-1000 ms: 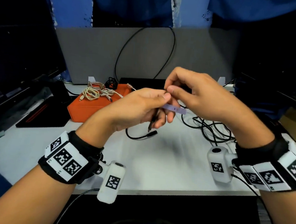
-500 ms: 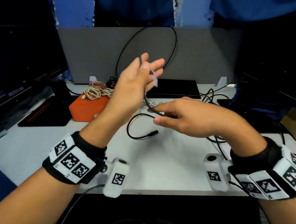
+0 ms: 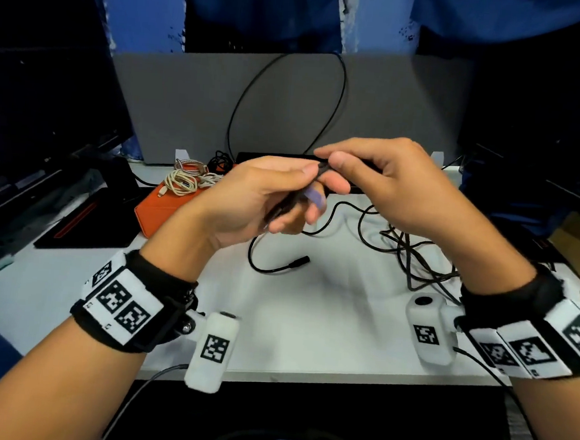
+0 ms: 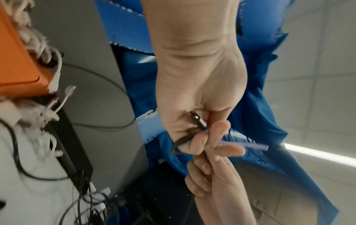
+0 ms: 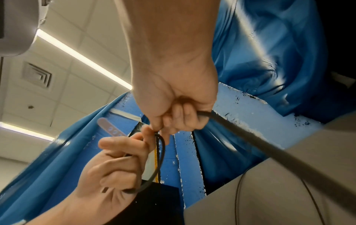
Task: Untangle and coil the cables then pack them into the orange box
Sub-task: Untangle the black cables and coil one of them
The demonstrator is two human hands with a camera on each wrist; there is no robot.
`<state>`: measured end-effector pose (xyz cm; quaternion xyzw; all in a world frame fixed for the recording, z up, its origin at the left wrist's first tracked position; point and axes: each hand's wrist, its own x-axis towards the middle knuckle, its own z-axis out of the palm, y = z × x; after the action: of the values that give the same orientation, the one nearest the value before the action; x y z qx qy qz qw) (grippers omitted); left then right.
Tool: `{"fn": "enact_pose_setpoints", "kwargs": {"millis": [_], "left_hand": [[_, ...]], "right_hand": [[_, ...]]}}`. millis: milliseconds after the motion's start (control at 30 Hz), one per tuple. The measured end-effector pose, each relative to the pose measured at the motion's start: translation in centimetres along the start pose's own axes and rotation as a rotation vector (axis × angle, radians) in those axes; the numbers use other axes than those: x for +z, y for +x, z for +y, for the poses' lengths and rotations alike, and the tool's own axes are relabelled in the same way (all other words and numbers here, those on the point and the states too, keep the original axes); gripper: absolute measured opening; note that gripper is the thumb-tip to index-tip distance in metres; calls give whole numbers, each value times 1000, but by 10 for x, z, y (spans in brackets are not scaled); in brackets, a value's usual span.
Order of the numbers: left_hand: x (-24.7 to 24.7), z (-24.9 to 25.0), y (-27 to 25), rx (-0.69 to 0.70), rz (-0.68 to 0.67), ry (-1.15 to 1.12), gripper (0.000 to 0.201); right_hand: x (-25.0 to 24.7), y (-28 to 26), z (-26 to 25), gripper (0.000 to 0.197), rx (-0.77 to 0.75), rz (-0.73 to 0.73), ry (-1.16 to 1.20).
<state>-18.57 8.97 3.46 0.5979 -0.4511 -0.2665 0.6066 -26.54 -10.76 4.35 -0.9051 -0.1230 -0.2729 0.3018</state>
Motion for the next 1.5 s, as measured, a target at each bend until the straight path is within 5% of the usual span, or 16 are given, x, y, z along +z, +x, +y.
{"fn": "enact_pose_setpoints", "kwargs": {"millis": [200, 467, 700, 800, 900, 967, 1033, 1200, 1367, 1500], "left_hand": [[11, -3, 3, 79, -98, -314, 30], [18, 9, 0, 144, -68, -380, 32], [15, 14, 12, 371, 356, -628, 38], [6, 11, 16, 341, 566, -313, 25], [-2, 0, 16, 234, 677, 445, 29], [-6, -4, 13, 116, 553, 745, 30], [-7, -1, 8, 11, 354, 792, 28], [-2, 9, -6, -26, -46, 194, 40], [1, 5, -3, 92, -73, -205, 39], [5, 5, -3, 53, -185, -331, 28]], "right_hand": [[-9, -1, -9, 38, 20, -89, 239], [2, 4, 0, 38, 41, 87, 256], [20, -4, 4, 31, 187, -448, -180], [21, -10, -6, 31, 109, -655, -205], [13, -14, -21, 30, 40, -702, -154], [2, -13, -25, 23, -8, -614, -102], [-9, -11, -23, 20, -2, -463, -45], [-18, -5, -8, 14, 26, -52, 158], [3, -1, -4, 40, 18, -89, 286], [5, -2, -7, 41, -2, -109, 304]]}}
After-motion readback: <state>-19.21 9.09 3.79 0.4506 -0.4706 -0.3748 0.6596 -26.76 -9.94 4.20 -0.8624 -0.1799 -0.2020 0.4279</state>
